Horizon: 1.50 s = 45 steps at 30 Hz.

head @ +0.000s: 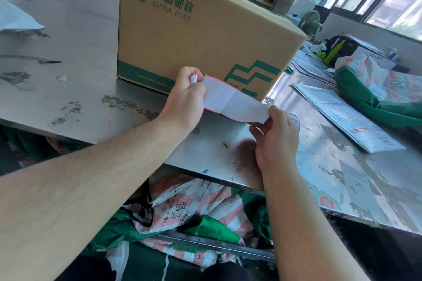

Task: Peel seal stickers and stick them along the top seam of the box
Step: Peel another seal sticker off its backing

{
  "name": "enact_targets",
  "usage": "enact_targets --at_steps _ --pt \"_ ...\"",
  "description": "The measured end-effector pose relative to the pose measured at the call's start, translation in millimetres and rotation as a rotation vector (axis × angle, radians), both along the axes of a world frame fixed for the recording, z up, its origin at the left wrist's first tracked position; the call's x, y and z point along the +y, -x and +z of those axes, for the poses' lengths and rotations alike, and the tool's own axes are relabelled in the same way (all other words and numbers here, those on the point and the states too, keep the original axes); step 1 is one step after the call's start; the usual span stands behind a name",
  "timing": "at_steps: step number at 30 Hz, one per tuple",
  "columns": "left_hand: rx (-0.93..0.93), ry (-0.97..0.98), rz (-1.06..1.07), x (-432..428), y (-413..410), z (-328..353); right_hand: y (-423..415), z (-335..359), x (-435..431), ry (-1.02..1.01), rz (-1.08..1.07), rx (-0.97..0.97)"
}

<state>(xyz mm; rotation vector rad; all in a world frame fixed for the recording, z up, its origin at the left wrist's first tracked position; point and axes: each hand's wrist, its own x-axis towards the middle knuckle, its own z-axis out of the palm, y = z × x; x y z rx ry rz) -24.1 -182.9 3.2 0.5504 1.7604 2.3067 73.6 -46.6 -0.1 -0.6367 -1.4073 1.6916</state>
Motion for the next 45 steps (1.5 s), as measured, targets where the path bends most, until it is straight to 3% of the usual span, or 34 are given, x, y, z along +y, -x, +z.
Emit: enact_targets --at_steps 9,21,24,27,29,38,45 --pt "0.152 0.041 0.088 1.3 3.1 -6.1 -2.4 2.9 -0.5 0.105 -0.044 0.064" --pt "0.251 0.112 -0.146 -5.5 -7.9 -0.2 0.4 -2.0 3.7 0.028 0.037 0.045" --pt "0.407 0.172 -0.226 -6.7 -17.5 0.2 -0.6 -2.3 5.0 -0.030 0.008 0.011" --pt "0.653 0.393 -0.139 -2.7 -23.1 -1.9 0.0 -1.0 3.9 0.050 0.029 0.044" --pt "0.712 0.443 -0.081 0.3 -22.5 -4.2 0.4 -1.2 4.3 0.073 0.066 0.066" --pt "0.684 0.312 -0.049 0.1 -22.1 -3.8 -2.1 1.8 -2.9 0.013 0.156 0.052" --pt "0.510 0.157 -0.152 -1.5 -18.0 -0.7 -3.4 -0.7 -2.5 -0.107 0.287 0.013"
